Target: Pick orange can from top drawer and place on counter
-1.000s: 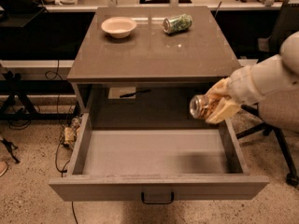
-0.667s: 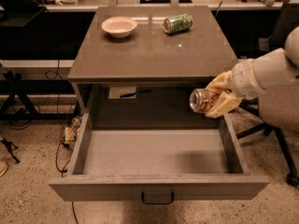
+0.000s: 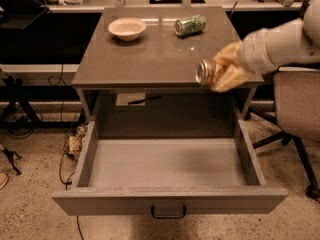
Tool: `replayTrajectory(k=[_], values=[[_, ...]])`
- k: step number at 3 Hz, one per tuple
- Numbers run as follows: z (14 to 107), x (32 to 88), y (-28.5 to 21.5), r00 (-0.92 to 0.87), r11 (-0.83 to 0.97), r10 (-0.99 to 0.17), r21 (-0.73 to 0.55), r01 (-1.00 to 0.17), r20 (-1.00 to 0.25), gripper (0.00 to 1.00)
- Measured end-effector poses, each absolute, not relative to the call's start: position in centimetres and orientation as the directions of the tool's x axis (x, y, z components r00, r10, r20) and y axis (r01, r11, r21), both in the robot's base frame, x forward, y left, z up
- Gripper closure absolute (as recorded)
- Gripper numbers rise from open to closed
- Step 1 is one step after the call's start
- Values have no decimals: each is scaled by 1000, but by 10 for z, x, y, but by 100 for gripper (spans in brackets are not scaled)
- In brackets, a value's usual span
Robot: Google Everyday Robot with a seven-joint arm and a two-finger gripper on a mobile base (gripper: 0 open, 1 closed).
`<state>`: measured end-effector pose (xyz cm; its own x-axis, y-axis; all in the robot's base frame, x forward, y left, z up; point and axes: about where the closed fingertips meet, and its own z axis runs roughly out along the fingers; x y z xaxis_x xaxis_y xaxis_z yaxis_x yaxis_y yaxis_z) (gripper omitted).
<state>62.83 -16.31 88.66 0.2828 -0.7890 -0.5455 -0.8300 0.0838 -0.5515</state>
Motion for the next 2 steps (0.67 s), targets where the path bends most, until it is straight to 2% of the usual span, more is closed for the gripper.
replayTrajectory(k=[1, 2], values=[[934, 658, -155, 297, 127, -805, -637, -760, -515, 100], [953, 701, -154, 220, 220, -824, -653, -725, -522, 100]])
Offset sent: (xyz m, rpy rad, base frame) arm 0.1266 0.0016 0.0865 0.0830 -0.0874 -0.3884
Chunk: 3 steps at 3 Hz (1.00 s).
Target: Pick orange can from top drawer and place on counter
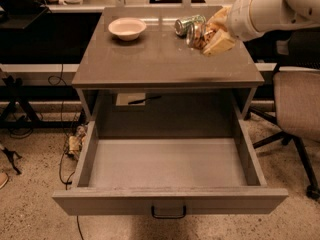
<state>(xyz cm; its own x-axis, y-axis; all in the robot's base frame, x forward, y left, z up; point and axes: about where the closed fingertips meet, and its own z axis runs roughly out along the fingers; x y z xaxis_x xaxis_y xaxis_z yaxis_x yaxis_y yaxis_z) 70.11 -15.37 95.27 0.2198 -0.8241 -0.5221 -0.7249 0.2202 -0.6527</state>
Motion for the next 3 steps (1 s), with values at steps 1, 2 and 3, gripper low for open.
replayTrajectory(k=[1, 2, 3], values=[[946, 750, -154, 68, 350, -804, -562, -749, -591, 98], [933, 774, -149, 0, 375, -790, -484, -790, -613, 75], [912, 790, -145, -64, 400, -769, -402, -824, -636, 52]])
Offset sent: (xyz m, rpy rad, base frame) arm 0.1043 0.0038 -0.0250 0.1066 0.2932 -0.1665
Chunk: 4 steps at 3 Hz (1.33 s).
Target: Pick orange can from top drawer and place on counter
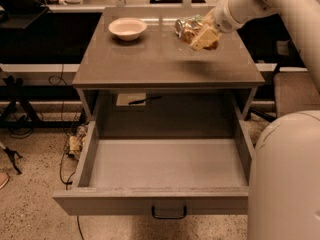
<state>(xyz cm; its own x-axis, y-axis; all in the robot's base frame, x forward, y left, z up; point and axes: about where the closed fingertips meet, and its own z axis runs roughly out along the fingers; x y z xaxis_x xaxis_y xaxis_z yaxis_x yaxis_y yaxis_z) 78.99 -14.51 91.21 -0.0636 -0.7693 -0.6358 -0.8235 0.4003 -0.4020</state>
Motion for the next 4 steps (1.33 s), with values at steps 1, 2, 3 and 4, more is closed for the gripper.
replayTrajectory(k=[1, 2, 3, 4], values=[[890, 798, -146, -125, 427, -746, -327, -843, -654, 21], [880, 800, -148, -153, 442, -735, -296, -847, -660, 0], [877, 800, -148, -162, 445, -733, -286, -848, -661, 0], [880, 797, -156, -167, 457, -731, -292, -840, -662, 0]])
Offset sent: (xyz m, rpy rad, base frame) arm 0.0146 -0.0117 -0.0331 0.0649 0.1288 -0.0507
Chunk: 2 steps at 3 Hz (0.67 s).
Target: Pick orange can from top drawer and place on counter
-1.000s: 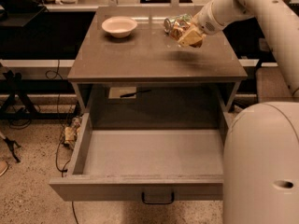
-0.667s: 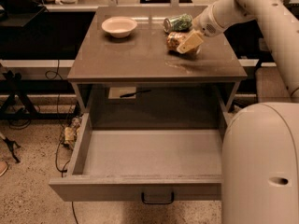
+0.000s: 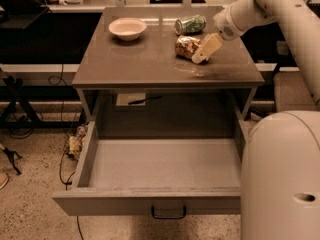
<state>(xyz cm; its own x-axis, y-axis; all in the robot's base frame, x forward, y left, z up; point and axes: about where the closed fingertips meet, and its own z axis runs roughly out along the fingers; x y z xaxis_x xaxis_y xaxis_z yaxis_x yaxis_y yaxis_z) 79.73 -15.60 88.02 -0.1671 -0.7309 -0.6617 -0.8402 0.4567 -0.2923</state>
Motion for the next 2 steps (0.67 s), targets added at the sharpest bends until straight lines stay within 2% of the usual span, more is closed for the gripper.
replayTrajectory(k=[2], values=[[890, 734, -255, -177, 571, -543, -206, -795, -821, 0]])
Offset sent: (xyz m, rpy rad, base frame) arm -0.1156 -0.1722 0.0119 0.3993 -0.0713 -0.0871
